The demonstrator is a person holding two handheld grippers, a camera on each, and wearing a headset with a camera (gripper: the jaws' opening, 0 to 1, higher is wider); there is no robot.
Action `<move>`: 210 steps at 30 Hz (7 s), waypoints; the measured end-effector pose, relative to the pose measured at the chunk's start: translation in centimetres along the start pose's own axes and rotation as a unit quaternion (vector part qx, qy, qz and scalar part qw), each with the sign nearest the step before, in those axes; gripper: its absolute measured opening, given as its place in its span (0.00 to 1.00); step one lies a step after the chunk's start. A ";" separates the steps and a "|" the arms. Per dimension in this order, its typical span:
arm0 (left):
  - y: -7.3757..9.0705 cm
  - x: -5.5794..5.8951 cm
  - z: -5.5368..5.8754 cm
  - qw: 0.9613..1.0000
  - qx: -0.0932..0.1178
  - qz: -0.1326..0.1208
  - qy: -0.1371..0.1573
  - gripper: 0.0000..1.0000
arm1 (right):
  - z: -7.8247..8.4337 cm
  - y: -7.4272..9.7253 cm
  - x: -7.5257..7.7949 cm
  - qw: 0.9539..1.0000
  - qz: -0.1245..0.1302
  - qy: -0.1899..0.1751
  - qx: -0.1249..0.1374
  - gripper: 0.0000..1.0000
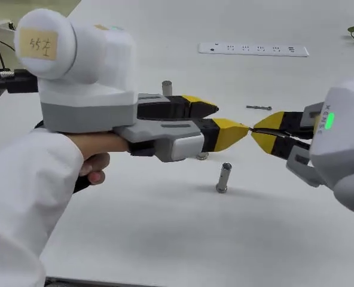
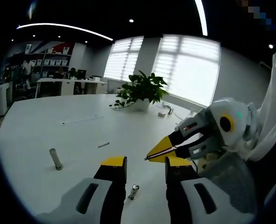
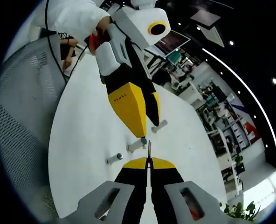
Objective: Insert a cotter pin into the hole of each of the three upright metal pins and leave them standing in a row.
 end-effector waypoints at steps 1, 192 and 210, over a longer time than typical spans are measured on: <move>0.0 0.0 0.0 1.000 -0.001 0.001 0.001 0.28 | -0.1 0.0 0.0 1.000 0.000 0.001 0.001 0.00; -4.9 -3.7 5.6 0.965 -0.201 0.034 -0.167 0.09 | 6.9 -3.7 -3.3 0.912 -0.293 -0.281 0.066 0.00; -5.3 -3.8 5.8 0.963 -0.200 0.044 -0.177 0.06 | 6.5 -4.4 -2.9 0.918 -0.298 -0.257 0.058 0.00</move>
Point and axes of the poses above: the centre of the closed fingertips' face, and the gripper's own axes: y roughly backward along the fingers, x roughly to its right, z roughly out of its underside, the point moved 8 cm from there along y, roughly backward along the fingers, and after that the axes turned 10 degrees about y, right-handed, at the moved point
